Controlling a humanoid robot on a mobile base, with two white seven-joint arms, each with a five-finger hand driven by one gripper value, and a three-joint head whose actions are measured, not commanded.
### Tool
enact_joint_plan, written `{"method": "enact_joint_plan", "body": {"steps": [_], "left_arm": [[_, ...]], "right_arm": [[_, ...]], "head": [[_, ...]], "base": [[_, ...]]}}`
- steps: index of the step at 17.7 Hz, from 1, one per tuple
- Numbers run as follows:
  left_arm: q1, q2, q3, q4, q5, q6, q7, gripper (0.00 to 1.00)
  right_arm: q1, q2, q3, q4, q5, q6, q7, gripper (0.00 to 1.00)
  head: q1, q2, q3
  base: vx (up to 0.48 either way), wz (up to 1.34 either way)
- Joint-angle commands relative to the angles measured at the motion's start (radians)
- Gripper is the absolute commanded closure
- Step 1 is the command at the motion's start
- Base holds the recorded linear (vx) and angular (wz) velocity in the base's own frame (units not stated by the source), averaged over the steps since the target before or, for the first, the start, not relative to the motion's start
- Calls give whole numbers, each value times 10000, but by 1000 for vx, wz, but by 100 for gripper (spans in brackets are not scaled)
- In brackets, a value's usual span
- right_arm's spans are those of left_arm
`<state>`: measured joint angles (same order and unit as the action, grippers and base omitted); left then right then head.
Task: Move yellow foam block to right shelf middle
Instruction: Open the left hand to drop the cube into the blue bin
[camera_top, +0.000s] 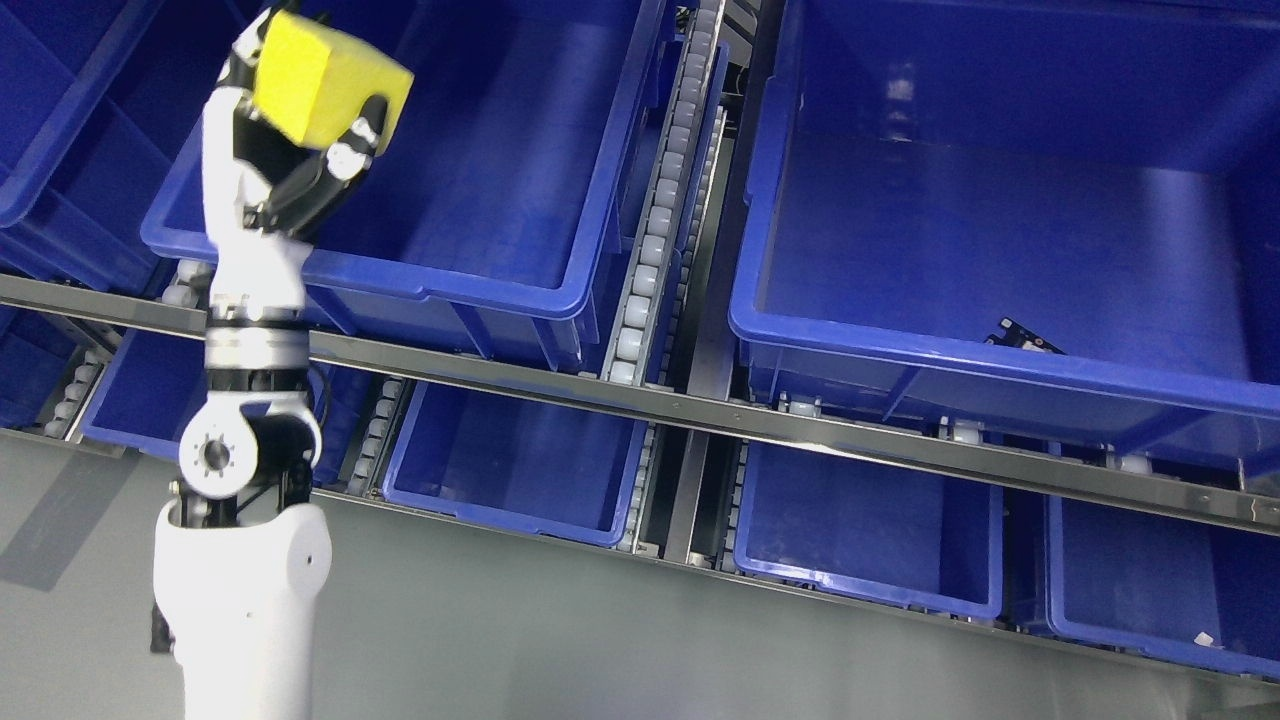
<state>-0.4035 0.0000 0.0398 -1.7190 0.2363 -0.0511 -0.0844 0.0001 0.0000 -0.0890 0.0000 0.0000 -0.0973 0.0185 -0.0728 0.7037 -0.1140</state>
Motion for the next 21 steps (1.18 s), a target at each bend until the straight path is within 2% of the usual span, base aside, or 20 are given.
{"method": "enact_joint_plan", "body": {"steps": [1, 2, 3, 5, 6, 7, 10, 11, 14, 16, 19, 21], "left_arm": [[-2082, 175, -1304, 238, -47, 3307, 611, 47], [-2465, 175, -1273, 452, -123, 4108, 933, 43], [-2818, 175, -1258, 712, -306, 4723, 1073, 32], [-3265, 175, -1257, 944, -720, 5814, 1105, 15], [-3449, 175, -1303, 1142, -934, 6259, 1105, 0], [-3527, 175, -1319, 1220, -1119, 6583, 1105, 0], [-3558, 175, -1273, 1236, -1167, 6632, 1120, 0], [-3574, 175, -1258, 1100, -1151, 6313, 1060, 0], [-3299, 175, -1273, 884, -1151, 3375, 952, 0], [-2596, 175, -1227, 579, -1136, 1823, 921, 0], [-803, 175, -1349, -51, -1151, 638, 310, 0], [-217, 175, -1242, -52, -1151, -190, 200, 0]], "right_arm": [[-32, -175, 0, -175, 0, 7, -1, 0], [-32, -175, 0, -175, 0, 7, -1, 0], [-32, -175, 0, -175, 0, 7, -1, 0], [-32, -175, 0, -175, 0, 7, -1, 0], [-17, -175, 0, -175, 0, 7, -1, 0], [-32, -175, 0, -175, -15, 7, -1, 0], [-32, -175, 0, -175, 0, 7, -1, 0], [-32, -175, 0, -175, 0, 7, -1, 0], [-32, -175, 0, -175, 0, 7, -1, 0], [-32, -175, 0, -175, 0, 7, -1, 0], [-32, -175, 0, -175, 0, 7, -1, 0], [-32, -175, 0, -175, -15, 7, -1, 0]], "head": [[0, 0, 0], [0, 0, 0], [0, 1, 0], [0, 0, 0], [0, 0, 0], [0, 1, 0], [0, 1, 0], [0, 0, 0], [0, 1, 0], [0, 1, 0], [0, 1, 0], [0, 1, 0]], "base": [[-2, -10], [-2, -10], [5, -14], [1, -17], [-3, -20], [0, 0], [0, 0], [0, 0], [0, 0], [0, 0], [0, 0], [0, 0]]}}
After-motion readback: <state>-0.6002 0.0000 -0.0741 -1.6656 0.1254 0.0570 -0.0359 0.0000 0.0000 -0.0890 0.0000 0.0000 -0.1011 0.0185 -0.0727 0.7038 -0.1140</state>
